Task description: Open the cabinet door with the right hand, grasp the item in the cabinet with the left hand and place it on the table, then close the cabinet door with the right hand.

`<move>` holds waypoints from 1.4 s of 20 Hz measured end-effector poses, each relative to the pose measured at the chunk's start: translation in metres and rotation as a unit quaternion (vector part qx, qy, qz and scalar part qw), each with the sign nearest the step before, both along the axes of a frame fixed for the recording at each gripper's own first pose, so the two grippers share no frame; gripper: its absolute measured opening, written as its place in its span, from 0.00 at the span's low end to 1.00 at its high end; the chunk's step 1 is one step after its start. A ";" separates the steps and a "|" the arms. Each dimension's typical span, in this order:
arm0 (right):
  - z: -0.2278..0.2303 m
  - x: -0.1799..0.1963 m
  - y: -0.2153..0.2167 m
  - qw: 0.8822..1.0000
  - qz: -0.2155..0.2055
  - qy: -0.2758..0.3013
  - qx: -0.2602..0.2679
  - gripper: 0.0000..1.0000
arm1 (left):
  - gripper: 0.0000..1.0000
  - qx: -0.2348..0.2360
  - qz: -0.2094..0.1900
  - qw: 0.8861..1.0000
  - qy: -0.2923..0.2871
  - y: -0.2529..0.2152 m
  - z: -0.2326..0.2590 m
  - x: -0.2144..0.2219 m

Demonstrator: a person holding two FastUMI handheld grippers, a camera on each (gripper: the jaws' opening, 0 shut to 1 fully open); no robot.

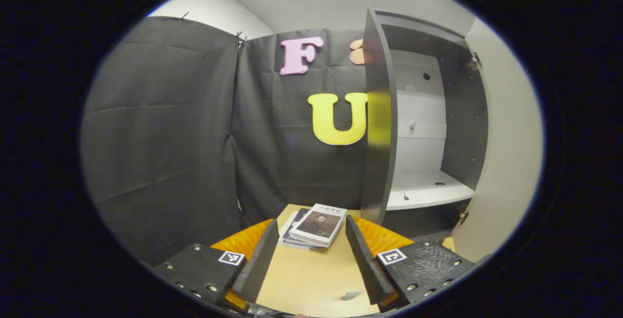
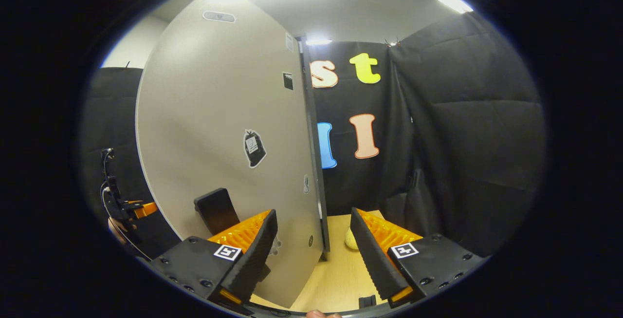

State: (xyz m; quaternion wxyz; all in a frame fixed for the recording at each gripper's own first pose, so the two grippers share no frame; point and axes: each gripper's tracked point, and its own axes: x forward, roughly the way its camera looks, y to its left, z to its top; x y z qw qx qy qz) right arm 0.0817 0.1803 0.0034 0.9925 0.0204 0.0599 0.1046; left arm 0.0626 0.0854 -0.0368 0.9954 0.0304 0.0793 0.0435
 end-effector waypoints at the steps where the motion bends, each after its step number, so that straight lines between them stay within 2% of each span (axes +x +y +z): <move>1: -0.002 -0.007 0.009 1.000 0.003 0.001 0.002 0.96 | 0.83 -0.004 -0.003 1.000 0.003 0.000 -0.003 0.002; 4: -0.008 -0.010 0.033 0.999 0.016 0.011 0.027 0.96 | 0.84 -0.020 -0.019 1.000 0.009 -0.001 -0.008 0.004; 7: -0.006 -0.005 0.053 0.999 0.030 0.010 0.032 0.96 | 0.84 -0.011 -0.030 0.999 0.013 0.006 -0.011 0.008; 13: 0.005 0.009 0.102 0.998 0.059 -0.013 -0.030 0.96 | 0.84 -0.016 -0.056 0.998 0.013 0.019 -0.009 0.024; 18: -0.013 0.024 0.153 0.995 0.099 0.017 0.006 0.97 | 0.84 -0.011 -0.065 0.998 0.017 0.035 -0.012 0.027; 23: -0.021 0.034 0.149 0.996 0.091 0.016 -0.003 0.98 | 0.83 -0.016 -0.062 0.998 0.009 0.044 -0.006 0.019; 28: -0.016 0.042 0.112 0.998 0.054 0.013 -0.004 0.98 | 0.84 -0.012 -0.065 0.998 0.010 0.019 -0.007 0.003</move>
